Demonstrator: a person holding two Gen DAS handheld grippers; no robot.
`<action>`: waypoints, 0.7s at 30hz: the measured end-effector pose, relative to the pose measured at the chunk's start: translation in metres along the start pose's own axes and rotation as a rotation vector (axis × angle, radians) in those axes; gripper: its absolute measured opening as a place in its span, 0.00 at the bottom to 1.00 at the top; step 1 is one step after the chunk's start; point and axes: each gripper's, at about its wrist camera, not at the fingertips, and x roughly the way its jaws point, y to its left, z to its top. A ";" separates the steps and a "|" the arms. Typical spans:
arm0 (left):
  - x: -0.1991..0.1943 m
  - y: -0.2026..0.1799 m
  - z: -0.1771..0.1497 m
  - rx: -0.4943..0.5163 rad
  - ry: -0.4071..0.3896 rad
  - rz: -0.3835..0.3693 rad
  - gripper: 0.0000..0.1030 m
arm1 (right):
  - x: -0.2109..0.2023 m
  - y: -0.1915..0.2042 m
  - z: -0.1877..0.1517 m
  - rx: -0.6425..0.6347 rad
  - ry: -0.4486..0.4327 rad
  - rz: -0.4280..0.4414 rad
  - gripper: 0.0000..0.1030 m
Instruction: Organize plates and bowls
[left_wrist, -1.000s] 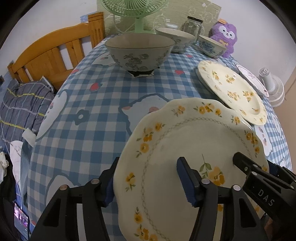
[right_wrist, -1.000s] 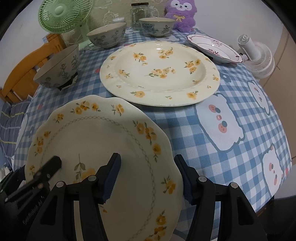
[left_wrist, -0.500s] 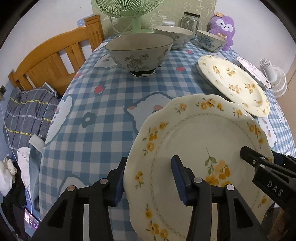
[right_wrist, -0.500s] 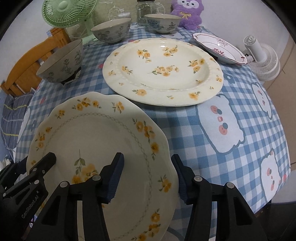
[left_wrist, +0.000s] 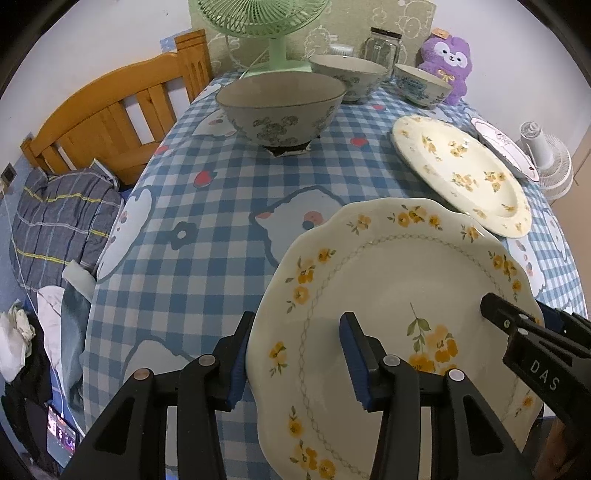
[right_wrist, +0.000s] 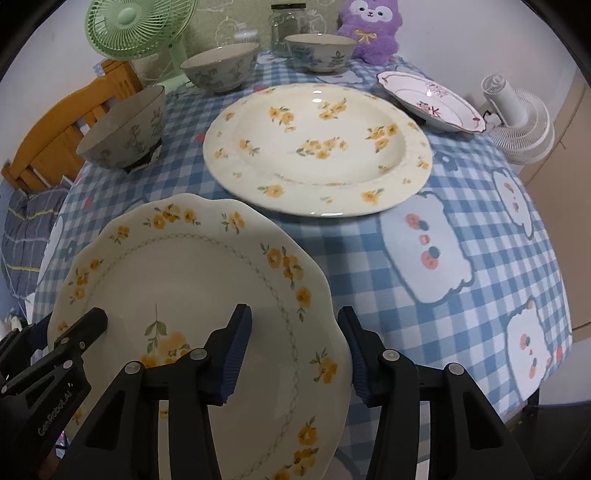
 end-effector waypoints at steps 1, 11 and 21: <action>-0.002 -0.001 0.000 0.001 -0.003 0.002 0.45 | -0.002 -0.002 0.001 -0.001 -0.001 0.002 0.50; -0.020 -0.021 0.004 -0.007 -0.039 0.013 0.45 | -0.018 -0.024 0.007 -0.014 -0.026 0.012 0.49; -0.034 -0.057 0.011 -0.006 -0.073 0.019 0.45 | -0.035 -0.062 0.016 -0.007 -0.058 0.006 0.49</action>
